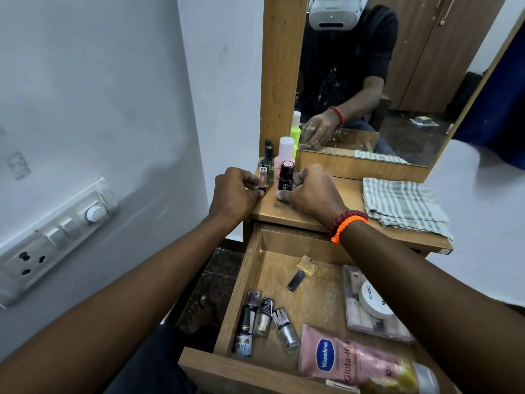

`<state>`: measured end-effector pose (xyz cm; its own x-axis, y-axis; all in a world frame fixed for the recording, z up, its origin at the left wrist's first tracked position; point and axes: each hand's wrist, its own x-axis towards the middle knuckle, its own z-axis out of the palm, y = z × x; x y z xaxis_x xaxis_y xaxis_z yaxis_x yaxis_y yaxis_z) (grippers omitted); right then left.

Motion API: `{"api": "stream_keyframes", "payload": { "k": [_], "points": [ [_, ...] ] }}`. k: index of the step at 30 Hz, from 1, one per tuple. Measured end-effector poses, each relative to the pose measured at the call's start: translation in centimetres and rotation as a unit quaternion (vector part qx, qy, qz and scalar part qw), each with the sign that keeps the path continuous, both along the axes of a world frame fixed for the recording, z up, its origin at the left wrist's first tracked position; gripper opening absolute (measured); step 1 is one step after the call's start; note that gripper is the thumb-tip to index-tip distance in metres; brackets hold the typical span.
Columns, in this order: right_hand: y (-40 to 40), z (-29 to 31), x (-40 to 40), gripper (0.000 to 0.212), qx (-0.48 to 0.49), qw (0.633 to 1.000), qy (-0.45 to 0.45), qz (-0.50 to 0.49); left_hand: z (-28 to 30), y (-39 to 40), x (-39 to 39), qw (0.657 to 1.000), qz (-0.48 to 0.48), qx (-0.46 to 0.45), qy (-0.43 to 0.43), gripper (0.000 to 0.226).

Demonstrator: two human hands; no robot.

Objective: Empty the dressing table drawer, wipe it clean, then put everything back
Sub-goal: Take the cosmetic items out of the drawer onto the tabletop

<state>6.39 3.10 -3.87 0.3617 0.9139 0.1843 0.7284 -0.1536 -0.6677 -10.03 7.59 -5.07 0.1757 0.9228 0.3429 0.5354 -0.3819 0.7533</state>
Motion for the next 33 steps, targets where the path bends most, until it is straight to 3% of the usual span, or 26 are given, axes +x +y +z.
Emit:
{"api": "stream_keyframes", "payload": {
  "k": [8,13,17,19,21,24,28,33],
  "points": [
    [0.2,-0.3,0.3,0.040,-0.021,1.000,0.012,-0.013,-0.2,-0.3,-0.4,1.000,0.007,0.001,0.010,0.030],
    [-2.2,0.1,0.4,0.046,-0.017,0.998,0.067,-0.006,-0.2,-3.2,-2.0,0.999,0.028,0.025,0.033,0.017],
    [-7.5,-0.3,-0.8,0.018,0.119,0.992,0.032,0.029,-0.9,-8.2,-3.1,0.987,-0.038,-0.030,0.151,0.016],
    [-10.8,-1.1,-1.6,0.016,0.078,0.993,0.045,0.077,-1.2,-10.9,-3.2,0.959,-0.096,-0.098,0.248,0.013],
    [-13.6,-2.6,-2.2,0.020,-0.030,0.992,0.030,0.123,-1.2,-13.7,-2.8,0.911,-0.133,-0.139,0.366,0.013],
    [-16.3,-4.8,-2.8,0.027,-0.173,0.974,-0.024,0.145,-1.8,-16.5,-1.7,0.863,-0.122,-0.085,0.483,0.031],
    [-18.1,-5.5,-3.5,0.028,-0.263,0.947,-0.065,0.173,-3.2,-17.8,-0.2,0.840,-0.108,-0.040,0.530,0.034],
    [-17.7,-6.4,-3.7,0.031,-0.261,0.950,-0.073,0.154,-3.7,-18.0,0.2,0.853,-0.093,-0.032,0.512,0.031]
  ]
}}
